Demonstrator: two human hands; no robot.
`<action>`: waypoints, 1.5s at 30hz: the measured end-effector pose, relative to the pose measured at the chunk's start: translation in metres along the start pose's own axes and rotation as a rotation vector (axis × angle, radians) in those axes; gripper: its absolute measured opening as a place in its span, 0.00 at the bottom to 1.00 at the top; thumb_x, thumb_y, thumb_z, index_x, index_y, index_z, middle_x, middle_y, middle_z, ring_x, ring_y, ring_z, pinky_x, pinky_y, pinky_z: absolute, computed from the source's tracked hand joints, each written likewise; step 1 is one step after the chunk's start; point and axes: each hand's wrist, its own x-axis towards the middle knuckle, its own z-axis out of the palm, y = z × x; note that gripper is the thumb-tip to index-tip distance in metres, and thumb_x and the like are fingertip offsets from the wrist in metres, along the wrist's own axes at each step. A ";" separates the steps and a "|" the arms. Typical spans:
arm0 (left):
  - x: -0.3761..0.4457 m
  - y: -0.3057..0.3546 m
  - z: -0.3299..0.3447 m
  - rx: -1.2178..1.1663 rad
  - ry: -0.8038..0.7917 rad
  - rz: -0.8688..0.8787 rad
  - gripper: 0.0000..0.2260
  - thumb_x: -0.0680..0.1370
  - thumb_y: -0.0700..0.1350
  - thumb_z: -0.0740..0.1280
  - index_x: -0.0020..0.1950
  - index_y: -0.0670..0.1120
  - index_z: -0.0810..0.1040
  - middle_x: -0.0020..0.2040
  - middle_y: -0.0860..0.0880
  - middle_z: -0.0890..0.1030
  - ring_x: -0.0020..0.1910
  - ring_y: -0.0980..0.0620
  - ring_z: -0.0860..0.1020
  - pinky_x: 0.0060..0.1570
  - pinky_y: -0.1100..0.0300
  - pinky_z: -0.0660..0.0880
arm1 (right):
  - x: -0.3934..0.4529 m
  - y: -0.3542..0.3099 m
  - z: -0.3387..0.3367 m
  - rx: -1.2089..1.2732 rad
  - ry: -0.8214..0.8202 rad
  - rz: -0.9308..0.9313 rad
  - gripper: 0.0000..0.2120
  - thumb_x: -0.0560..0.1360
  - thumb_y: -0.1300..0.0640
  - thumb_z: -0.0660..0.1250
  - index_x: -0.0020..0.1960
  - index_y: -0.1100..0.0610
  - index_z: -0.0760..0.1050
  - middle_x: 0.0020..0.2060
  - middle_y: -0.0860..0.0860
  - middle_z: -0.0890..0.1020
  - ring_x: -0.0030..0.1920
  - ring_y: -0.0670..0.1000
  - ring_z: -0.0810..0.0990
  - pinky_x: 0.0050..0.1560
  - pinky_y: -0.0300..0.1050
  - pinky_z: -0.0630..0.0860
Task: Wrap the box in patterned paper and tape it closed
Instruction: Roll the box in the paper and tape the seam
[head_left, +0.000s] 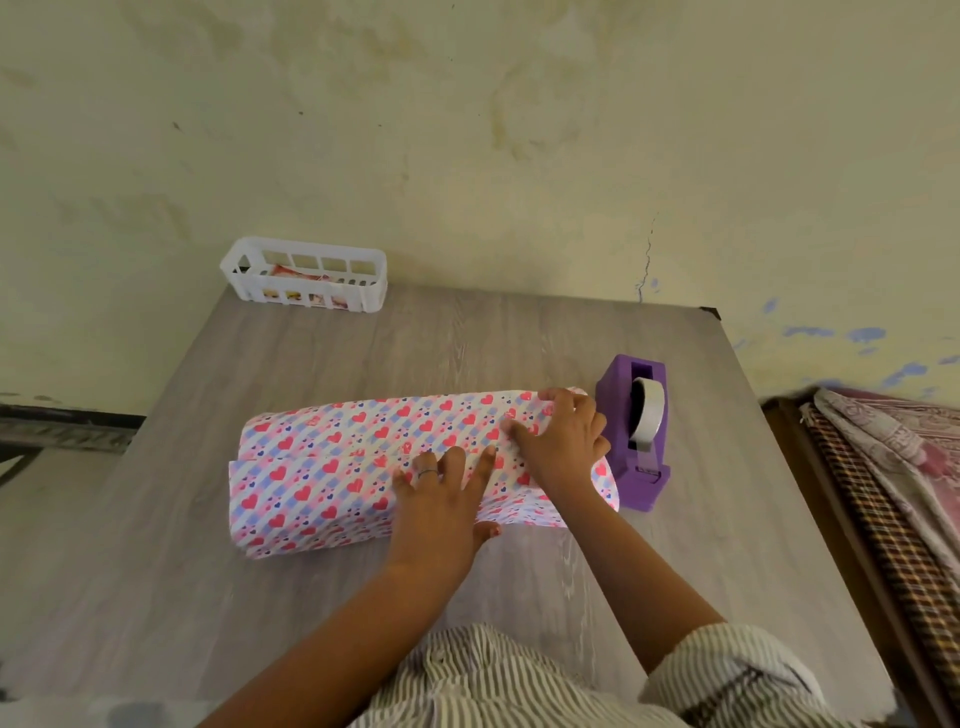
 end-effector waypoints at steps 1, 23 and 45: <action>0.000 0.000 0.000 -0.005 -0.002 0.000 0.35 0.78 0.63 0.54 0.76 0.53 0.38 0.74 0.43 0.52 0.72 0.36 0.54 0.70 0.40 0.57 | 0.004 0.001 0.001 -0.004 -0.005 0.001 0.27 0.71 0.41 0.69 0.65 0.49 0.68 0.66 0.51 0.68 0.67 0.55 0.64 0.67 0.54 0.60; 0.000 -0.001 0.003 0.027 0.018 0.016 0.36 0.78 0.63 0.54 0.76 0.52 0.35 0.73 0.43 0.52 0.72 0.37 0.55 0.70 0.43 0.58 | 0.025 0.114 -0.064 1.051 -0.147 0.705 0.04 0.75 0.65 0.63 0.42 0.60 0.74 0.40 0.56 0.78 0.40 0.54 0.78 0.42 0.50 0.75; 0.001 0.002 0.002 0.031 0.016 -0.012 0.37 0.78 0.64 0.54 0.75 0.53 0.34 0.73 0.42 0.53 0.72 0.38 0.55 0.70 0.44 0.59 | -0.004 0.123 -0.018 1.267 0.173 0.634 0.06 0.76 0.67 0.64 0.52 0.65 0.75 0.42 0.53 0.79 0.49 0.56 0.77 0.55 0.53 0.76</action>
